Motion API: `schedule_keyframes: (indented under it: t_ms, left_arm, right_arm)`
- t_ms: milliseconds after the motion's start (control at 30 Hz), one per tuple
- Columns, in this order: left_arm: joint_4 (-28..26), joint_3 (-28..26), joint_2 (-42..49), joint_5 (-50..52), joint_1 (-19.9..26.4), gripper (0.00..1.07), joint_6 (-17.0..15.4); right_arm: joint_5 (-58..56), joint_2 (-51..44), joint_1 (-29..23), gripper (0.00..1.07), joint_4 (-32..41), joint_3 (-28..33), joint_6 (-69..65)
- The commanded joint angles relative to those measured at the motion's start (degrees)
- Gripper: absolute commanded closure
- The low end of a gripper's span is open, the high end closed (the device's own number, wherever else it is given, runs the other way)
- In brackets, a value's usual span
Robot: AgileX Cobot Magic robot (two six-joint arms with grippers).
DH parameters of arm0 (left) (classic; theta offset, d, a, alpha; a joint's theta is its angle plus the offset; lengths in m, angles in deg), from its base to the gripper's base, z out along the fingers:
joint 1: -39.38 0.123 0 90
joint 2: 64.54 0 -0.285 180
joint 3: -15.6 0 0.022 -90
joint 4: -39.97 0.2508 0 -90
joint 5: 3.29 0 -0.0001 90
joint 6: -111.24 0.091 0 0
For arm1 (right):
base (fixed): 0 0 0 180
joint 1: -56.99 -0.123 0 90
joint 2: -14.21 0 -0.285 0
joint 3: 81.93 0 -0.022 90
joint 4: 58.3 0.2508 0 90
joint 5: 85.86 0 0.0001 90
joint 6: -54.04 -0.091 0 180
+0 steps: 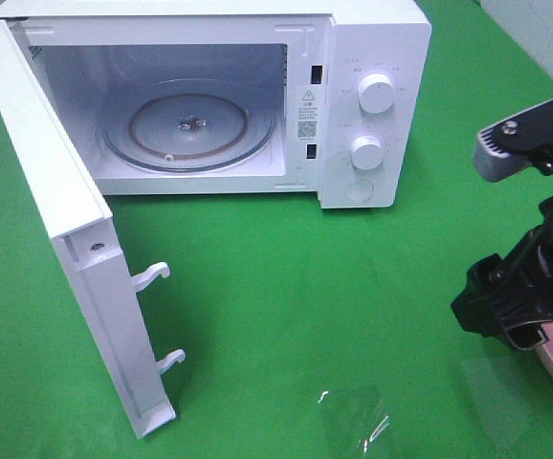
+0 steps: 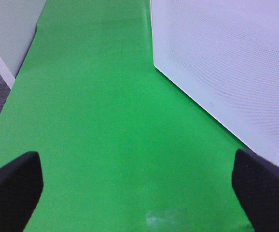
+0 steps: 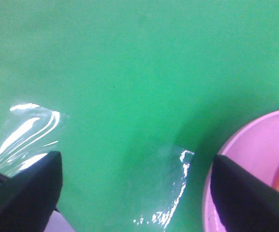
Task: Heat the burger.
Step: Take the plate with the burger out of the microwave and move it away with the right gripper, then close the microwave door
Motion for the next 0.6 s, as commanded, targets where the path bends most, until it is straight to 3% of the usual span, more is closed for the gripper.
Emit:
schedule_keyframes:
  t_ms: [33,267,600]
  left_arm:
    - [-0.4,0.1,1.0,0.7,0.2,0.07,-0.1]
    - [-0.4,0.1,1.0,0.7,0.2,0.07,-0.1]
    - [-0.4,0.1,1.0,0.7,0.2,0.07,-0.1]
  right_arm:
    - [-5.4,-6.8,-0.1,0.29,5.6,-0.2,5.8]
    - [-15.6,-16.5,-0.1,0.30,6.1,-0.2,7.0]
    - [-19.9,-30.0,-0.1,0.31,5.4,2.5,7.0]
